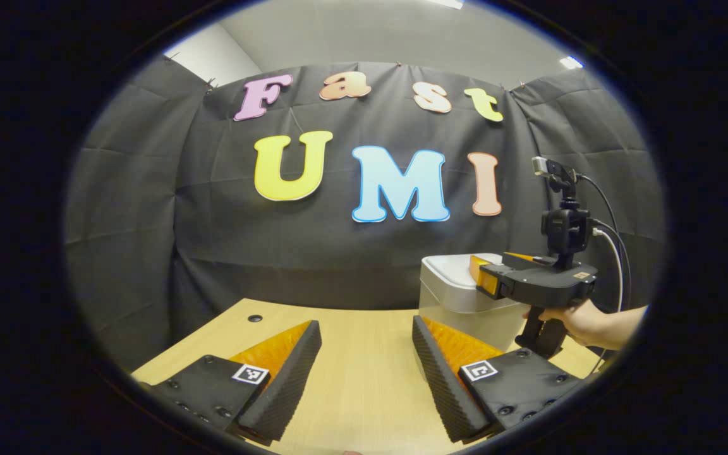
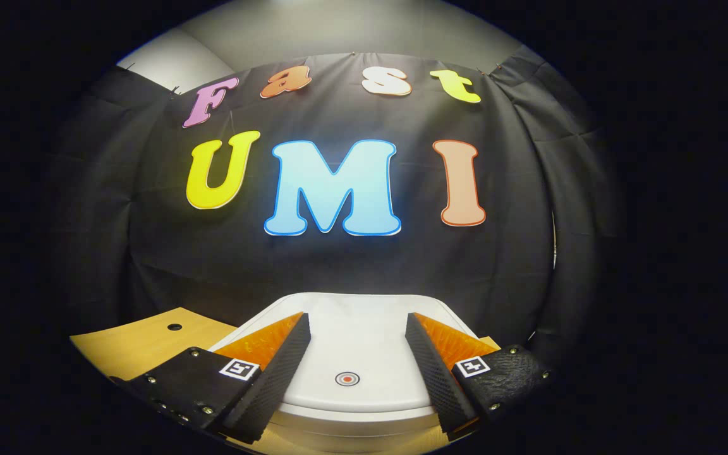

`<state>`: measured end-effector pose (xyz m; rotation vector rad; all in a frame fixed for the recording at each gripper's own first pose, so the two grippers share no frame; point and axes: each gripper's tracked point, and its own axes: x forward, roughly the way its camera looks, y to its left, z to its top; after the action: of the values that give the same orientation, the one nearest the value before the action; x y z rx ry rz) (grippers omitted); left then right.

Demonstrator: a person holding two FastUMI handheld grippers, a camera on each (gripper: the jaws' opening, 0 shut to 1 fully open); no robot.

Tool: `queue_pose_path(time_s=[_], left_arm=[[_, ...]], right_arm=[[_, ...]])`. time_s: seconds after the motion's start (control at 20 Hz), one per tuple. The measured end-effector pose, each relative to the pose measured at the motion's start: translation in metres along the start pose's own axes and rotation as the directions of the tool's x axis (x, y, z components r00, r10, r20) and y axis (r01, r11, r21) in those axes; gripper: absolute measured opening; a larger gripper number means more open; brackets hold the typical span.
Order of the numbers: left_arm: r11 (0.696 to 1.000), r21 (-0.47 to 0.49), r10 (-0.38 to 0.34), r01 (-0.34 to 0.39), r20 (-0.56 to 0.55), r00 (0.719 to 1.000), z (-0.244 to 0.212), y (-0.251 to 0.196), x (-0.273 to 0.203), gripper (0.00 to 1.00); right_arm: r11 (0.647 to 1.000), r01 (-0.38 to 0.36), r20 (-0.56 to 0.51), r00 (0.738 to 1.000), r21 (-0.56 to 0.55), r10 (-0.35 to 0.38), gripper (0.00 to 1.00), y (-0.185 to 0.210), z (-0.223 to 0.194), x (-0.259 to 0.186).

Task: Press the lid of the desktop garbage bin to open it, pick up the crumpled paper on the desktop and throw it into the bin, then pick up the pop can on the desktop and drop it into the bin, and finally close the garbage bin lid.

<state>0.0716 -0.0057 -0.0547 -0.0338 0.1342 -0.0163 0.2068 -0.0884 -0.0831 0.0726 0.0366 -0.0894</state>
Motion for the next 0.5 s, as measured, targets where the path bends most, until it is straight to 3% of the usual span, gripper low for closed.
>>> queue_pose_path(time_s=[0.5], left_arm=[[0.998,0.003,0.058,-0.058,0.038,0.998,0.021,-0.007,-0.036,0.96]], right_arm=[[1.0,0.011,0.014,1.0,0.024,-0.012,0.99,-0.001,0.003,0.0]])
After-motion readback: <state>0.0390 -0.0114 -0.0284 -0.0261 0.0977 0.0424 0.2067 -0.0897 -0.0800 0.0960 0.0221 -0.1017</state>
